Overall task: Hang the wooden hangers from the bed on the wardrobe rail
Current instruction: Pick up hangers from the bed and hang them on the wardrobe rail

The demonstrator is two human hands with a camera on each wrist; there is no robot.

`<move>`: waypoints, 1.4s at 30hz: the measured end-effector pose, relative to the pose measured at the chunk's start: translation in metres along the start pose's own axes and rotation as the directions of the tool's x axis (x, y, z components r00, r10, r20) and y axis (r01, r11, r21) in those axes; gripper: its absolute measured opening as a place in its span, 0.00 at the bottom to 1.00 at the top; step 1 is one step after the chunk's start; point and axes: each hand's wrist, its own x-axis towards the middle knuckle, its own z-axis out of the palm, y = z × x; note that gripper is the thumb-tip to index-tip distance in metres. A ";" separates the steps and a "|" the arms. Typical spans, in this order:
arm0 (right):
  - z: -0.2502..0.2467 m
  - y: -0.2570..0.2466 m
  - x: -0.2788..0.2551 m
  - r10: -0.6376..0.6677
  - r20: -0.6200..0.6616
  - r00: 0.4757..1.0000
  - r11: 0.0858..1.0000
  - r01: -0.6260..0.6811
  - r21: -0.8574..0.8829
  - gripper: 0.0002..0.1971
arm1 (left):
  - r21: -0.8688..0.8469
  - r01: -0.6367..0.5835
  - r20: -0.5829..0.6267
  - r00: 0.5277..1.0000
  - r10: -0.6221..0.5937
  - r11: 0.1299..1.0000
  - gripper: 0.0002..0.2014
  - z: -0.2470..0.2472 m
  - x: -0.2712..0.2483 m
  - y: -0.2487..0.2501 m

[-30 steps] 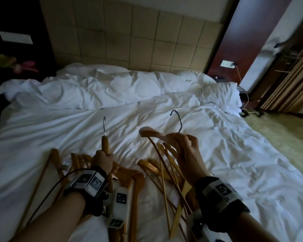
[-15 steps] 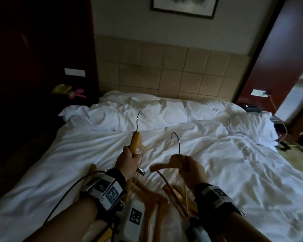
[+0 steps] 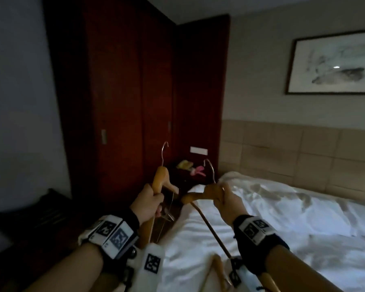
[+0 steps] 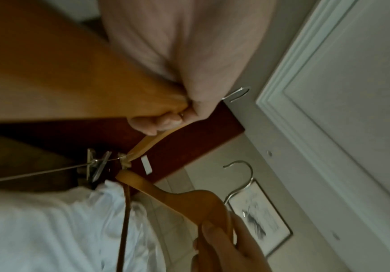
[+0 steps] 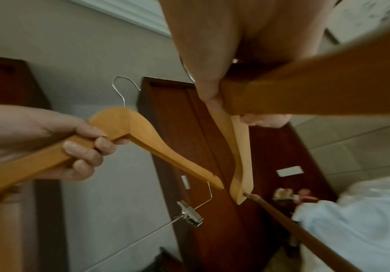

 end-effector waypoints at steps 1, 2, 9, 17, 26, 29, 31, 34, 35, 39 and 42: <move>0.013 -0.031 0.000 -0.036 0.017 0.999 0.998 0.035 0.043 0.20 | -0.014 0.001 -0.027 1.000 -0.001 1.000 0.06 -0.036 -0.006 0.002; 0.028 -0.062 -0.002 -0.065 0.034 0.997 0.995 0.062 0.083 0.20 | -0.038 0.006 -0.053 0.999 -0.008 0.999 0.07 -0.071 -0.013 0.003; 0.150 -0.274 -0.044 -0.235 0.258 0.937 0.919 0.128 0.373 0.24 | -0.128 0.038 -0.161 0.985 -0.058 0.991 0.08 -0.292 -0.101 -0.017; 0.293 -0.490 -0.136 -0.531 0.470 0.705 0.762 0.156 0.628 0.25 | -0.173 0.115 -0.390 0.904 -0.176 0.978 0.10 -0.498 -0.224 -0.053; 0.432 -0.683 -0.173 -0.710 0.522 0.473 0.651 0.160 0.742 0.33 | -0.177 0.115 -0.606 0.770 -0.200 0.977 0.06 -0.684 -0.269 -0.087; 0.470 -0.743 -0.157 -0.758 0.472 0.451 0.604 0.212 0.768 0.33 | -0.146 0.100 -0.642 0.747 -0.171 0.984 0.12 -0.748 -0.257 -0.094; 0.493 -0.780 -0.141 -0.780 0.436 0.450 0.580 0.254 0.774 0.33 | -0.120 0.086 -0.674 0.724 -0.144 0.989 0.14 -0.790 -0.243 -0.099; 0.521 -0.835 -0.108 -0.788 0.404 0.465 0.562 0.275 0.780 0.31 | -0.111 0.085 -0.717 0.683 -0.139 0.990 0.13 -0.852 -0.219 -0.102; 0.530 -0.854 -0.096 -0.786 0.390 0.480 0.560 0.285 0.778 0.30 | -0.115 0.079 -0.726 0.673 -0.139 0.990 0.13 -0.872 -0.211 -0.103; 0.564 -0.933 -0.049 -0.754 0.337 0.563 0.574 0.317 0.755 0.31 | -0.097 0.067 -0.759 0.641 -0.118 0.993 0.14 -0.953 -0.184 -0.107; 0.591 -0.984 -0.020 -0.724 0.321 0.611 0.596 0.318 0.738 0.31 | -0.080 0.075 -0.782 0.613 -0.109 0.994 0.16 -1.015 -0.162 -0.112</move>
